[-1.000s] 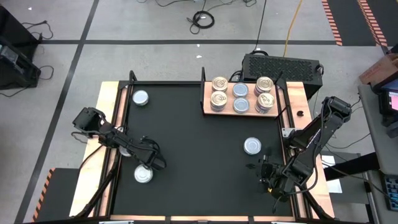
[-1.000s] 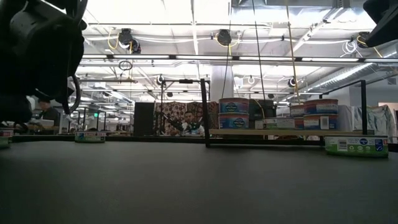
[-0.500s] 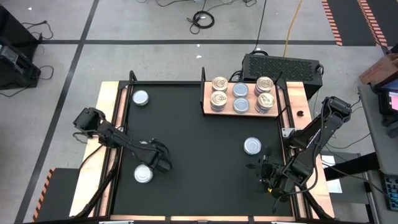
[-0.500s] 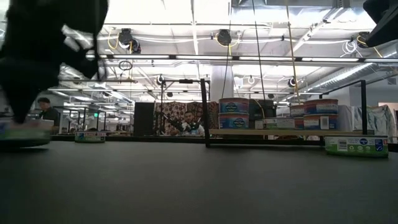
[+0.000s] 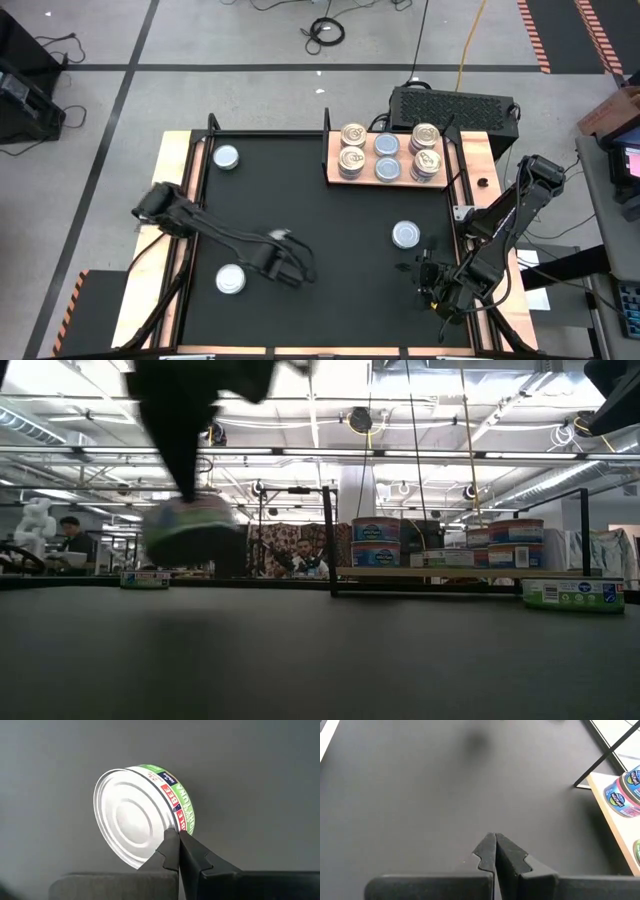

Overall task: Stack canned seafood by type on shelf
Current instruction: Stack the green tuna can on top of the top green tuna can on the shelf

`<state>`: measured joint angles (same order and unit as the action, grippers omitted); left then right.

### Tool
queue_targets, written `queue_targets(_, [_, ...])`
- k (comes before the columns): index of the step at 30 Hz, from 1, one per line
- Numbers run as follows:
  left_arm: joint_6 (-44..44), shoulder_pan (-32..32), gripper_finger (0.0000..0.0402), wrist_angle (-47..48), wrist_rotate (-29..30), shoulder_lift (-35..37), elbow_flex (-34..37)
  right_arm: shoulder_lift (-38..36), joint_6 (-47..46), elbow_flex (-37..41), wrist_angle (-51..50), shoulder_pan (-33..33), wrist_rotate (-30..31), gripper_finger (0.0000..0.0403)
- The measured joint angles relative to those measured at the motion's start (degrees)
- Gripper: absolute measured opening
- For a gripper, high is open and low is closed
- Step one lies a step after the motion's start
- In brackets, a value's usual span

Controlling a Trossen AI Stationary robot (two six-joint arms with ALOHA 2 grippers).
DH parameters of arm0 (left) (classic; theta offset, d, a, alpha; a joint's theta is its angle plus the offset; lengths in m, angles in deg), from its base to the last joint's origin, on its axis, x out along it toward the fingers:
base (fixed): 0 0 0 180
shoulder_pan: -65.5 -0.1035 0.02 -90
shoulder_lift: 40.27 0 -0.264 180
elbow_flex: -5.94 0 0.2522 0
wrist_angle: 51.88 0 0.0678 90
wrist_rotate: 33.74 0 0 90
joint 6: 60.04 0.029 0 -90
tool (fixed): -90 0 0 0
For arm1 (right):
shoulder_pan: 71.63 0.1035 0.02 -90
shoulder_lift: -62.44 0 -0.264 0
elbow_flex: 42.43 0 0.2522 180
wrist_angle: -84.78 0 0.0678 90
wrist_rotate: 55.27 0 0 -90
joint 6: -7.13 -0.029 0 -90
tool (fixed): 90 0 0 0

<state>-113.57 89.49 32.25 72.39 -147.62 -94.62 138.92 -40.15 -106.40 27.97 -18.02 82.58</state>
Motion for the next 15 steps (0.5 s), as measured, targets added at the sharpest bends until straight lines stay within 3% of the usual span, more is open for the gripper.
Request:
queue_targets(7, [21.6,-1.7,0.0,0.4,4.0,-16.2,-21.1,0.0,-1.1,0.0,-2.6,0.1,-3.2,0.0])
queue_targets(11, [33.6,-3.8,0.0,0.1,7.3,-24.3,-33.5,0.0,-8.1,0.0,-8.7,0.6,-7.3,0.0])
queue_targets(15, [44.2,-6.5,0.0,-3.9,8.6,-31.0,-44.2,0.0,-17.8,0.0,-16.9,2.6,-7.8,0.0])
